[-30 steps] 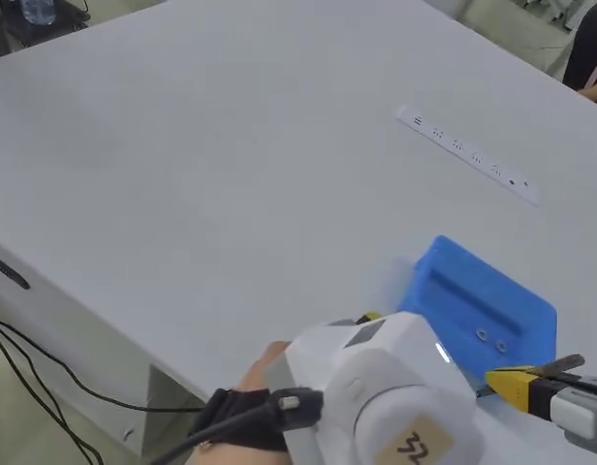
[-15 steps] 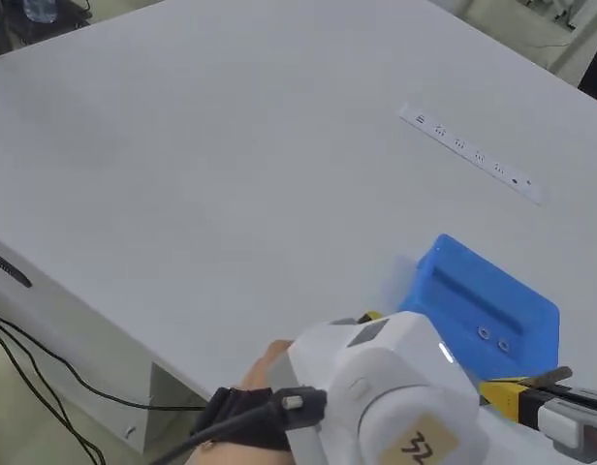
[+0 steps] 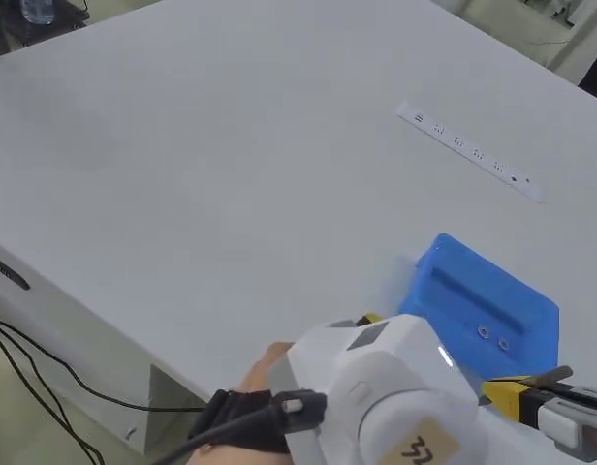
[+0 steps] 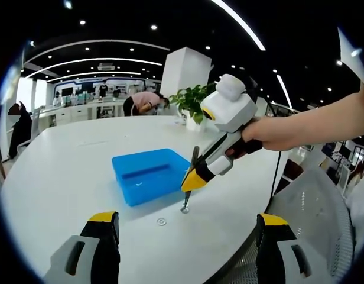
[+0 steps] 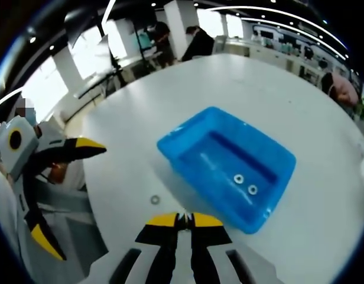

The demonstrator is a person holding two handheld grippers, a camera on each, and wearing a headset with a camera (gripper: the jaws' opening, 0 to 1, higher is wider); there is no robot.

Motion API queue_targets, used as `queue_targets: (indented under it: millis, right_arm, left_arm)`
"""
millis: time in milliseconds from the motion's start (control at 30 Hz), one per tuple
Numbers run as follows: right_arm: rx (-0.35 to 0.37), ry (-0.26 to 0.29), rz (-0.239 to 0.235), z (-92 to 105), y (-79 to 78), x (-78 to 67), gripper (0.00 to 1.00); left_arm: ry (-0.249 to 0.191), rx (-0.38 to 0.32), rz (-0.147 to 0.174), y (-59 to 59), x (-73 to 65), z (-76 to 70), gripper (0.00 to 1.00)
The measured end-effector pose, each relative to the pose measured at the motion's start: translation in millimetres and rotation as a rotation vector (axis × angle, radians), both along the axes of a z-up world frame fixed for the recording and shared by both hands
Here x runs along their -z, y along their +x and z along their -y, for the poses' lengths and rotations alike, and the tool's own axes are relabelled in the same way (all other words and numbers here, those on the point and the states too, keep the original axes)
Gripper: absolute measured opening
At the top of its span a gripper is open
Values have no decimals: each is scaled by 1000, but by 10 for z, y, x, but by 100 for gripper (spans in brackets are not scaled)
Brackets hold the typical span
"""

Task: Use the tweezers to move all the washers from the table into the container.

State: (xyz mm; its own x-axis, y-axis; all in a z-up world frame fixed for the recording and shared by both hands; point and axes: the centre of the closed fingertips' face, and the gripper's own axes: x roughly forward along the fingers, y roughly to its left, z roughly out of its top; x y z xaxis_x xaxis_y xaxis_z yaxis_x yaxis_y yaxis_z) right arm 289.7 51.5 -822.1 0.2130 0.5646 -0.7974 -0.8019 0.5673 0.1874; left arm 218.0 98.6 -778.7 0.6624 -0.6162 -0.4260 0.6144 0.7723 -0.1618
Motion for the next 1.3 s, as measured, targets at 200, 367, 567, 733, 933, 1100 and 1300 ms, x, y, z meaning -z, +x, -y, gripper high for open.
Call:
queue_targets:
  millis: [200,367,567,733,933,1100,1300]
  right_arm:
    - [-22,-13,13,7,-15,11,4]
    - [-77,-48,52,9,-38,12,4]
    - [-88,-55,60,14,-20,17,4]
    - [-99,-71,72,21,-10,22,4]
    - [-88,-66,65,19,-10,17,4]
    - [-111,-83,80,2,-44,16,4]
    - [-137,-94,99,5,-38,29,4]
  left_arm:
    - [5,0,-3,5,14,-3,99]
    - [10,2,-7,3,25,-3,99]
    - [15,6,-10,2,35,-1,99]
    - [18,8,-11,1,39,2,99]
    - [21,14,-14,-10,38,7,99]
    - [22,15,-14,-11,39,7,99]
    - [14,12,-9,-9,24,6,99]
